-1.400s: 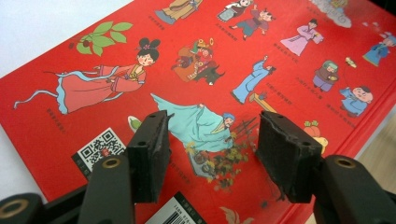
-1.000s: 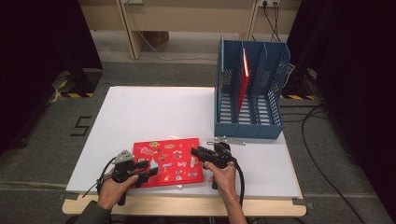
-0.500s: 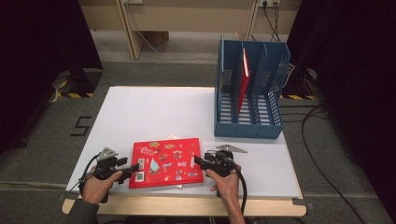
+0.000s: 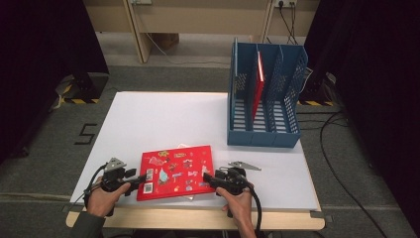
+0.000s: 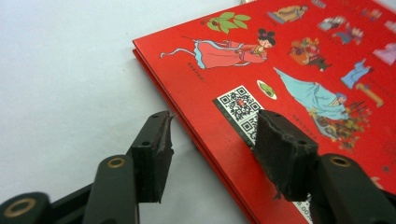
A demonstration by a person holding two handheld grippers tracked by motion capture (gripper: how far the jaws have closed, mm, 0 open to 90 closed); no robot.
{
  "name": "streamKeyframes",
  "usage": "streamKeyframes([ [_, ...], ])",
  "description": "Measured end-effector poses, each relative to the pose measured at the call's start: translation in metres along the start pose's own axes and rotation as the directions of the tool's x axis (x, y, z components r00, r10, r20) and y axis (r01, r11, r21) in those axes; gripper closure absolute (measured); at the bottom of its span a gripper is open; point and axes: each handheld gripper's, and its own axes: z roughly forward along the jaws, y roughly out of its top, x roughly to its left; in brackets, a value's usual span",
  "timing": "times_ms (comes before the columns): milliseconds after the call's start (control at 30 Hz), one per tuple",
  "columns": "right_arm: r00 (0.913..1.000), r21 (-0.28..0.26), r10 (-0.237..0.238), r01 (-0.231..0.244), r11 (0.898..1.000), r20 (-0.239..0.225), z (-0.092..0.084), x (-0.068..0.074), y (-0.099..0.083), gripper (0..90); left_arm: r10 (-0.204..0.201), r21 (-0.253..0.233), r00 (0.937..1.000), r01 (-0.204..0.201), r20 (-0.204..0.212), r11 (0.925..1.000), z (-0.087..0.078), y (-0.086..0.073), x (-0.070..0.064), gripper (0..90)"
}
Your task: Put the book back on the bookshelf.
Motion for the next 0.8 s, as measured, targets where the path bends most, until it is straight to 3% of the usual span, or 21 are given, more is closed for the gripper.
streamKeyframes([
  [67, 0.9998, -0.006, 0.005, -0.005, 1.000, -0.020, -0.002, 0.004, 0.001, 38.6, 0.004, -0.003, 1.0000, -0.004, -0.003, 1.0000, 0.000, 0.000, -0.002, 47.5],
  [133, 0.9995, 0.007, -0.032, 0.032, 0.999, 0.000, -0.002, 0.010, 0.002, 38.5, 0.006, -0.002, 1.0000, -0.006, -0.002, 1.0000, 0.000, 0.000, -0.002, 48.6],
  [200, 0.9993, 0.017, -0.033, 0.033, 0.999, -0.016, 0.001, 0.014, -0.001, 36.9, -0.009, -0.004, 0.9999, 0.009, 0.005, 1.0000, 0.000, -0.001, 0.000, 48.6],
  [367, 0.9991, 0.021, 0.014, -0.013, 1.000, -0.041, 0.007, 0.017, -0.007, 36.9, -0.008, 0.001, 0.9999, 0.008, 0.007, 1.0000, 0.000, 0.000, 0.000, 49.2],
  [433, 0.9986, 0.014, 0.019, -0.018, 1.000, -0.048, 0.006, 0.018, -0.006, 38.9, -0.028, -0.001, 0.9994, 0.028, 0.018, 0.9996, 0.000, -0.001, 0.000, 49.6],
  [500, 0.9976, -0.013, 0.031, -0.032, 0.999, -0.062, 0.004, 0.020, -0.005, 44.9, -0.038, 0.004, 0.9990, 0.038, 0.026, 0.9993, 0.002, -0.002, 0.000, 49.8],
  [567, 0.9958, -0.066, 0.019, -0.025, 0.998, -0.090, 0.000, 0.025, 0.000, 52.8, -0.019, 0.009, 0.9994, 0.019, 0.027, 0.9998, 0.002, -0.001, -0.004, 50.0],
  [633, 0.9960, -0.085, -0.015, 0.008, 0.996, -0.088, -0.002, 0.033, 0.007, 52.3, -0.013, 0.005, 0.9997, 0.013, 0.018, 0.9999, 0.002, -0.001, -0.006, 51.2],
  [700, 0.9976, -0.102, -0.044, 0.039, 0.994, -0.053, -0.001, 0.041, 0.014, 52.2, -0.023, -0.004, 0.9995, 0.023, 0.024, 0.9997, 0.002, -0.001, -0.005, 51.2],
  [800, 0.9958, -0.109, -0.039, 0.030, 0.994, -0.083, 0.004, 0.046, 0.017, 54.3, -0.028, -0.002, 0.9993, 0.028, 0.026, 0.9996, 0.001, -0.001, -0.004, 51.2],
])
